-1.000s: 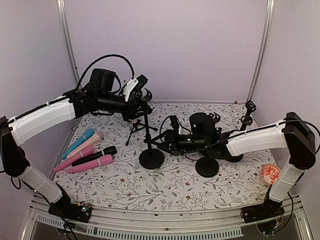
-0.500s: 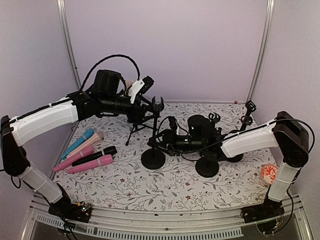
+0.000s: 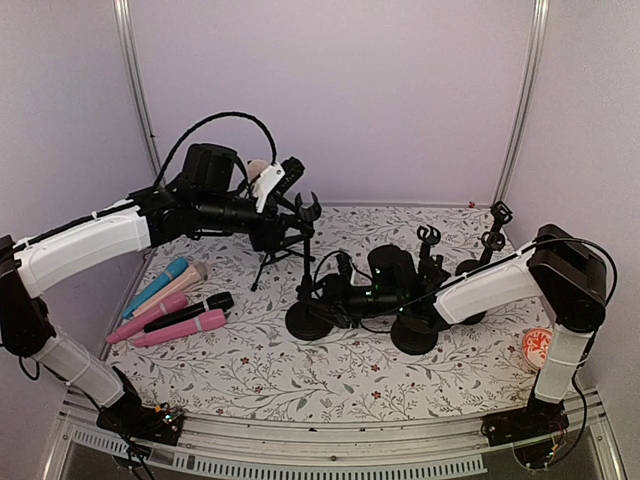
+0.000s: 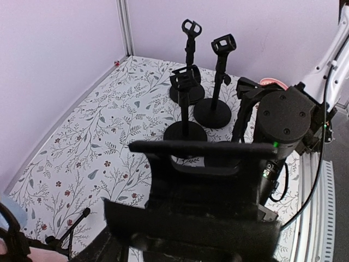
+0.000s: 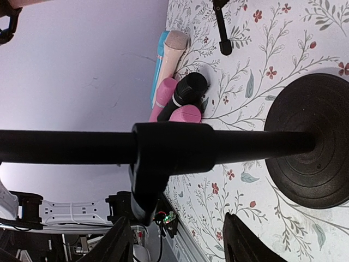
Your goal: Remove the microphone from the stand
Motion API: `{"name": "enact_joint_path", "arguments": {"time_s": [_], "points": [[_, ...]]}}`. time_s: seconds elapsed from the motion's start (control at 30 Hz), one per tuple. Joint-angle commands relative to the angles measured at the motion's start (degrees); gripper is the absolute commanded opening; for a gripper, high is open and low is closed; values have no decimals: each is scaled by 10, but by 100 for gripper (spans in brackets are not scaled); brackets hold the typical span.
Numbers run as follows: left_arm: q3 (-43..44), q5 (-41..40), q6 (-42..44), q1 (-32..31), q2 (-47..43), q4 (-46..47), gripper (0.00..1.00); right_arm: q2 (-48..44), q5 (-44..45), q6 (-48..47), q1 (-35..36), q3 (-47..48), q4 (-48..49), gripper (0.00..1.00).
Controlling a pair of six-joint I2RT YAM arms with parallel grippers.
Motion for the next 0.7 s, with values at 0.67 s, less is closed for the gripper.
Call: {"name": "enact_joint_path", "arguments": {"time_s": [0.67], "points": [[-17,-6,42,-6,-36,1,53,59,137,131,35,32,126,34]]}}
